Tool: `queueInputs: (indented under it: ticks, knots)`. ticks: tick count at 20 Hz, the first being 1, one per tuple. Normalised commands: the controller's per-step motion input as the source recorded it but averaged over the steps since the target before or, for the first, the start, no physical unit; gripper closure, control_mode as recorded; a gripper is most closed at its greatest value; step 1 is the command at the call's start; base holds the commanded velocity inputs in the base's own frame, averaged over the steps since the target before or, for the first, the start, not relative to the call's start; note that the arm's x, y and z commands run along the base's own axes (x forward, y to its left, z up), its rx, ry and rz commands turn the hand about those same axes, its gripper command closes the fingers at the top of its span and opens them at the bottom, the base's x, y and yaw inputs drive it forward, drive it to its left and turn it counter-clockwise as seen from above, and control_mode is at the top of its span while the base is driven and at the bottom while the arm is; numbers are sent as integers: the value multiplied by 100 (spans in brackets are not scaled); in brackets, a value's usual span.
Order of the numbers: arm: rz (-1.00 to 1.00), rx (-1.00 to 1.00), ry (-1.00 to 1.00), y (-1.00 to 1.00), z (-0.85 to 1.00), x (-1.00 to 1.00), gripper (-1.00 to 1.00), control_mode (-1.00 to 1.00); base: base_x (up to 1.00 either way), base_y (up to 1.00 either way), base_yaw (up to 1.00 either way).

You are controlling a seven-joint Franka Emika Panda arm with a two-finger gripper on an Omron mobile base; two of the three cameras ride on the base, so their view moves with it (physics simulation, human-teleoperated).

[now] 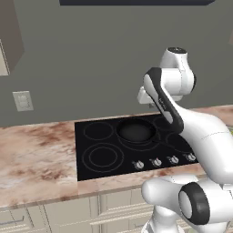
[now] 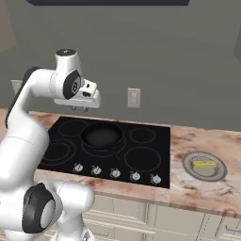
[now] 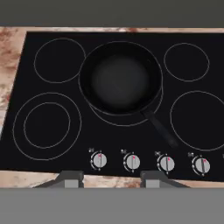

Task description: Pick up the butter stick and place it in the pan. Then turn on the burner for the pan.

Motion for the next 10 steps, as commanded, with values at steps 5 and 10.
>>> queueInputs:
  ticks: [5, 10]
  knots:
    - [-3, 5, 1, -62, 0, 0, -100, -100, 0, 0, 0]
    - [-10, 10, 5, -100, -10, 0, -100, -100, 0, 0, 0]
